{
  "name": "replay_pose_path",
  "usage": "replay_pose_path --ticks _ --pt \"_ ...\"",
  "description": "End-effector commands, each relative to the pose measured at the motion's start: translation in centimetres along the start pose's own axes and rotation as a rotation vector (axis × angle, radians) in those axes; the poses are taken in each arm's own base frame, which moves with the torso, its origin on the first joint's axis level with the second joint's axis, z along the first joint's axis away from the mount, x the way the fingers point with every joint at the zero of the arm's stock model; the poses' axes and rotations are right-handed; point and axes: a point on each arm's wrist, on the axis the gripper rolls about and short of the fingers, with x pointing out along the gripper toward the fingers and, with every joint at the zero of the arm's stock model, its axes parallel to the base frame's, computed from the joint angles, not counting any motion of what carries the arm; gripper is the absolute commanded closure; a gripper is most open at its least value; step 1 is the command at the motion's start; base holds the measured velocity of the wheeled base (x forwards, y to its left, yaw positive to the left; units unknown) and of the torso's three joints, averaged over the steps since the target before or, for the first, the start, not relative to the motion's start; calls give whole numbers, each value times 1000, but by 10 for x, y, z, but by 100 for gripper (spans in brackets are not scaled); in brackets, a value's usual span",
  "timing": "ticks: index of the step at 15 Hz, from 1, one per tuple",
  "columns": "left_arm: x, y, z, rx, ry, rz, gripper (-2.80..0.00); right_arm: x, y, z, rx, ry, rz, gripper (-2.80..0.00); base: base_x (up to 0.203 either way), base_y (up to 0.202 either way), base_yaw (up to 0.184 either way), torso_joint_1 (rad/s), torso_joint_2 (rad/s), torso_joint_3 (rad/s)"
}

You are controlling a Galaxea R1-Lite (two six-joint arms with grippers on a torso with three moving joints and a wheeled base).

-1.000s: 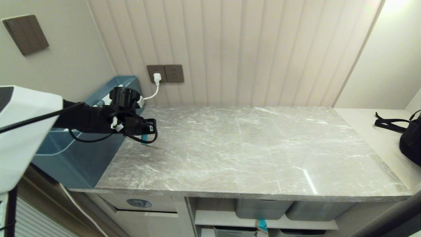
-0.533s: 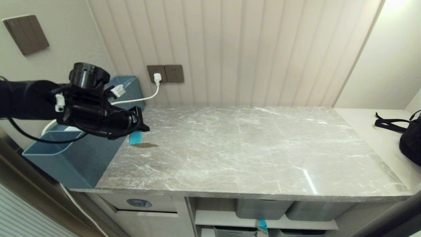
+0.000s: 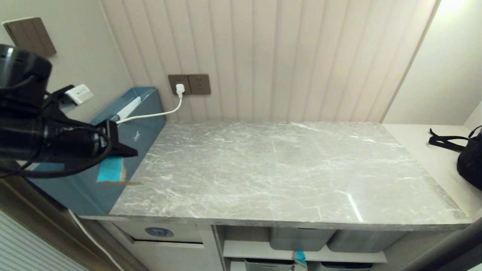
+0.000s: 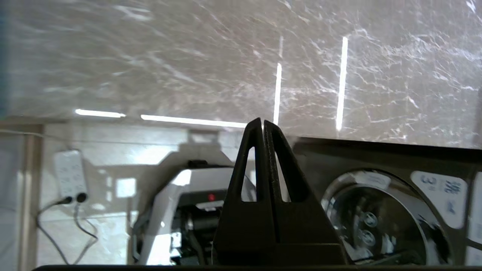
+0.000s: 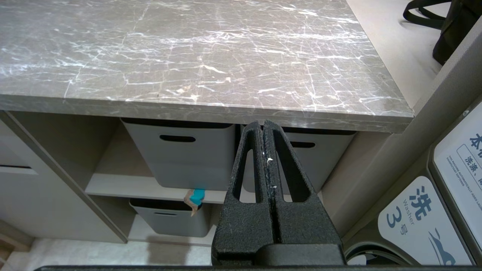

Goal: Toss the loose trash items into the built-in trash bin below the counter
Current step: Put the garbage in the trash can

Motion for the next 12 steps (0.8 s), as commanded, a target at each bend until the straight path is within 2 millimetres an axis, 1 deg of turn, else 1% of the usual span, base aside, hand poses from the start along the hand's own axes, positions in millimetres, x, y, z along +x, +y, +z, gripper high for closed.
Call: replay_pose_path --ticks 1,2,4,5,8,10,12 --pt "-55 1 -23 19 -118 3 0 0 0 0 -1 2 0 0 0 0 0 0 0 0" --pt "-73 8 -42 39 -164 36 0 0 0 0 -1 2 0 0 0 0 0 0 0 0" --pt "-89 29 -84 97 -257 118 0 0 0 0 -1 4 0 0 0 0 0 0 0 0" --pt "-91 38 -106 121 -308 152 0 0 0 0 -1 2 0 0 0 0 0 0 0 0" --pt "-87 59 -166 180 -452 201 0 0 0 0 -1 3 0 0 0 0 0 0 0 0" --pt "-86 69 -203 223 -564 200 0 0 0 0 -1 2 0 0 0 0 0 0 0 0" --pt "-91 75 -233 253 -674 186 0 0 0 0 -1 2 0 0 0 0 0 0 0 0"
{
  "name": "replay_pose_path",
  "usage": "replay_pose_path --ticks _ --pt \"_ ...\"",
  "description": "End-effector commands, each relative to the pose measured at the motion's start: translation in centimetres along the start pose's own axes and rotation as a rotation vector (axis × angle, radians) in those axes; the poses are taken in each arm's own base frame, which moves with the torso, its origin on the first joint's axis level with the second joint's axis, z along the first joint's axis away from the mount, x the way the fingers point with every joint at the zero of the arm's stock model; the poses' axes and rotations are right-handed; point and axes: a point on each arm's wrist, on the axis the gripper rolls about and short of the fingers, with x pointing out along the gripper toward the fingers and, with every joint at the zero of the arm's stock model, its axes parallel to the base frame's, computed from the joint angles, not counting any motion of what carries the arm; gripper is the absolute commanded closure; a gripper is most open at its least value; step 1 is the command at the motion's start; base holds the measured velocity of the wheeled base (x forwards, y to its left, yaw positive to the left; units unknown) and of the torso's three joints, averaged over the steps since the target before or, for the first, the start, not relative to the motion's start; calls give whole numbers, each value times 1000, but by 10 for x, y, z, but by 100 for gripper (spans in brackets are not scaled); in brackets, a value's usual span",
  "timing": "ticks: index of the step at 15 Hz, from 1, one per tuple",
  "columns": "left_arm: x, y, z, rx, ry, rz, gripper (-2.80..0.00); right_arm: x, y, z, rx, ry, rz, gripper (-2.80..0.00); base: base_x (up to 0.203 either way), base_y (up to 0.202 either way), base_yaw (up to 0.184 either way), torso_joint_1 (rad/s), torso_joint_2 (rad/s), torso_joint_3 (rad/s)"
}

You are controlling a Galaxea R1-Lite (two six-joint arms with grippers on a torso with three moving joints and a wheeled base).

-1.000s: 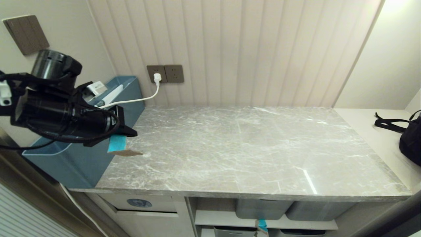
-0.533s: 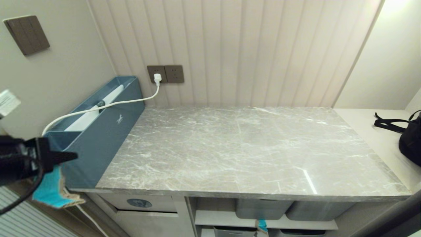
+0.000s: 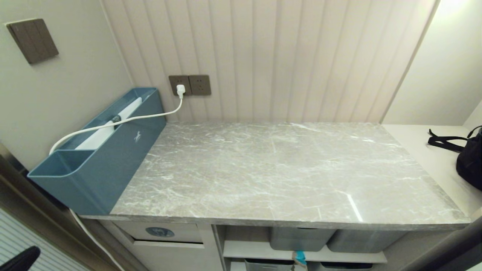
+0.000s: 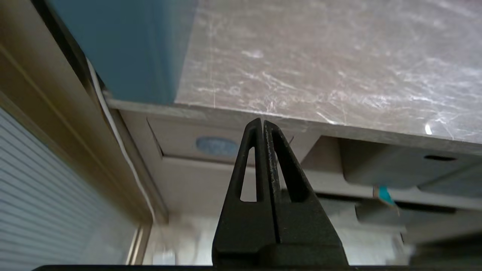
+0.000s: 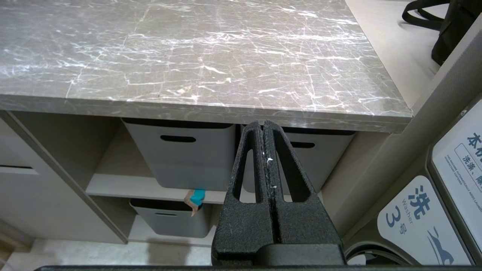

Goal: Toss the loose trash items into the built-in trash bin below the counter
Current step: Put the garbage in the trash can

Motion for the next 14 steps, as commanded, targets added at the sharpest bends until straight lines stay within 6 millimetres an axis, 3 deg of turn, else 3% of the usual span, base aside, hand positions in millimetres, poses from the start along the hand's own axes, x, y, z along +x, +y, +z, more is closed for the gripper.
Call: replay_pose_path --ticks 1,4,7,14 --pt "-27 1 -22 6 -149 -8 0 0 0 0 -1 2 0 0 0 0 0 0 0 0" --pt "-49 4 -54 48 -229 -13 0 0 0 0 20 2 -2 0 0 0 0 0 0 0" --pt "-47 6 -76 100 -100 -4 0 0 0 0 35 1 -2 0 0 0 0 0 0 0" --pt "-47 6 -76 75 -100 -2 0 0 0 0 35 1 -2 0 0 0 0 0 0 0"
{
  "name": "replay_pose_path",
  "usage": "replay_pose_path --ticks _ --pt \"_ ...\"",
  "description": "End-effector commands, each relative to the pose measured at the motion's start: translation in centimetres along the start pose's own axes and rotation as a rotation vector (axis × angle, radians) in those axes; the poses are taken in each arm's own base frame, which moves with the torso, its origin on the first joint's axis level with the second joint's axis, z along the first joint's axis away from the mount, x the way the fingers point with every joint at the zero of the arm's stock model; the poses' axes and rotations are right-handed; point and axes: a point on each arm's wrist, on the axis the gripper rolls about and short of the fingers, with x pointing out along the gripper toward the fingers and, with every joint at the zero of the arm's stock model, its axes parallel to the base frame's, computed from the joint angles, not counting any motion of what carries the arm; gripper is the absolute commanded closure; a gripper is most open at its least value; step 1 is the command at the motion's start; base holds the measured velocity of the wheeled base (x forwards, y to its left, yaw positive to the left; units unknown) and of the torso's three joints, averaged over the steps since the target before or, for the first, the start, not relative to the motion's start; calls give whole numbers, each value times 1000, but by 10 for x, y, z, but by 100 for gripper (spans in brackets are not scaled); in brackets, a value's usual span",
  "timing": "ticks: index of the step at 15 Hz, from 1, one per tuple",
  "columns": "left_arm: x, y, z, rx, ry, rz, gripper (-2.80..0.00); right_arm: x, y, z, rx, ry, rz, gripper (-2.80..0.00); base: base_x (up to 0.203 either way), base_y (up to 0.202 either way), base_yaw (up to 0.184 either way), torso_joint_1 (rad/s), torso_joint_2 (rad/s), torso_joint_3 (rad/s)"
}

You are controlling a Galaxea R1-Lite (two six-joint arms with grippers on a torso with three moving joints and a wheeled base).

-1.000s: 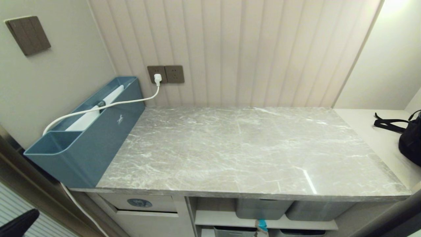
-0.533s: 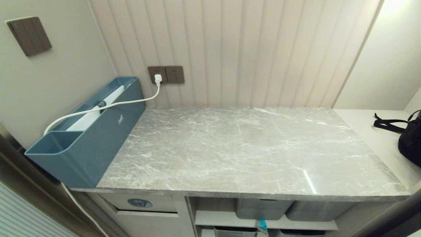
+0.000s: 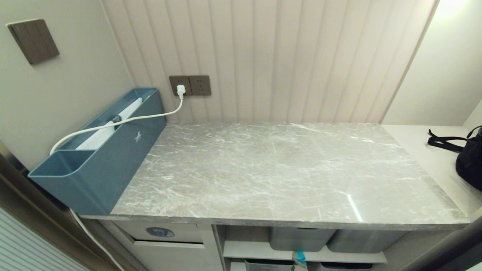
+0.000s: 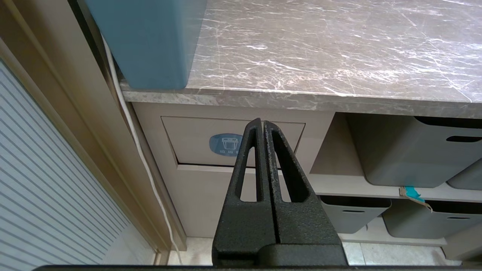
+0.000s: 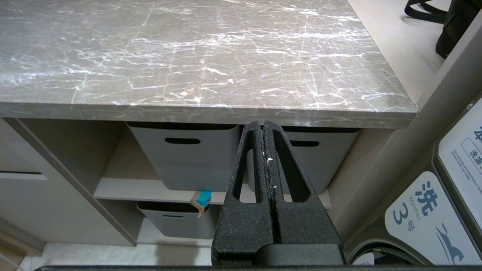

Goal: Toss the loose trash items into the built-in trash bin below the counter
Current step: Put the garbage in the trash can

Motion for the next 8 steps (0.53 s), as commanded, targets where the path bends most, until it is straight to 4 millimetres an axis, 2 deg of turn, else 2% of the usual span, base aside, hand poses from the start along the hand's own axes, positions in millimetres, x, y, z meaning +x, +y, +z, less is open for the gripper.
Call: replay_pose_path --ticks 1,8 --pt "0 0 -1 1 10 1 0 0 0 0 0 3 0 0 0 0 0 0 0 0" --pt "0 0 -1 -5 10 4 0 0 0 0 -3 1 -1 0 0 0 0 -14 32 17"
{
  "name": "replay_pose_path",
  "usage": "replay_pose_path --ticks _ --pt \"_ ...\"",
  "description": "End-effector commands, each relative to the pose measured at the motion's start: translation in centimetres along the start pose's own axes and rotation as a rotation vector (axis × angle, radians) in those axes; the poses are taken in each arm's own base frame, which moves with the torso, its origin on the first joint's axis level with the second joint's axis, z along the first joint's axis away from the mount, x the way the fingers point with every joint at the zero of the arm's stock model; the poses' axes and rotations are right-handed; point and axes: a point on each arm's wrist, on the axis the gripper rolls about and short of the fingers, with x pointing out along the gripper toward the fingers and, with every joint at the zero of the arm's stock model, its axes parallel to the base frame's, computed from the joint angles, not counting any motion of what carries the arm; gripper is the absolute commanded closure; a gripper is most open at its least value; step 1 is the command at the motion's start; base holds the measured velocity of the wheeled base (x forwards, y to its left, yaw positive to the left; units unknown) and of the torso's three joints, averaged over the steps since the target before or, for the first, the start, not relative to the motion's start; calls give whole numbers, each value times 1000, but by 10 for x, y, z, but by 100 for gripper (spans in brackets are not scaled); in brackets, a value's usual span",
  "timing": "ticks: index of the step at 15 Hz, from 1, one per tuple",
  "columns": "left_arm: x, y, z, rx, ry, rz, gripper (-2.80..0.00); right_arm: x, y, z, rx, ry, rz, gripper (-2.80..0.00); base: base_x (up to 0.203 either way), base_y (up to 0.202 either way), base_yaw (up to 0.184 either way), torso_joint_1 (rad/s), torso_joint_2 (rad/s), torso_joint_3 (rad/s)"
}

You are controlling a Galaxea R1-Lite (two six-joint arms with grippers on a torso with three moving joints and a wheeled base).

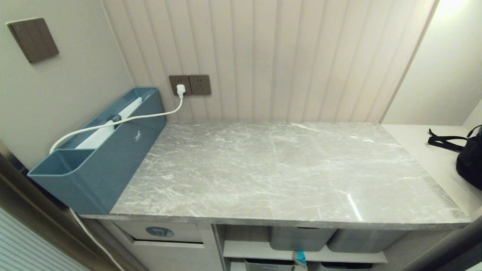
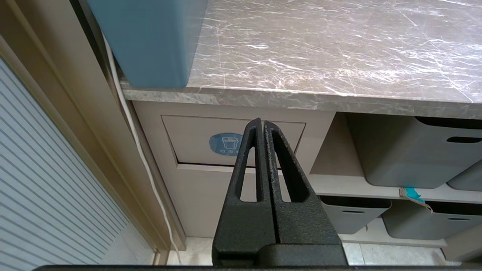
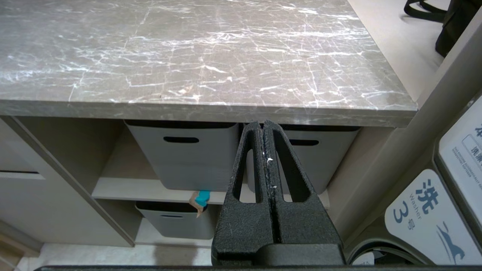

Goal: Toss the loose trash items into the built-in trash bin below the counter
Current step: Put the garbage in the trash can

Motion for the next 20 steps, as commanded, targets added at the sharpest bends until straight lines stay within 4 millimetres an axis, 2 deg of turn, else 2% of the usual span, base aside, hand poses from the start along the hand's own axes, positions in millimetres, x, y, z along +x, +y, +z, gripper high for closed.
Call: replay_pose_path --ticks 1,14,20 --pt "0 0 -1 -1 7 1 0 0 0 0 0 3 0 0 0 0 0 -144 314 176" --pt "0 0 -1 -2 5 1 0 0 0 0 7 3 0 0 0 0 0 -156 337 177" --pt "0 0 -1 -4 6 3 0 0 0 0 8 3 0 0 0 0 0 -245 535 287"
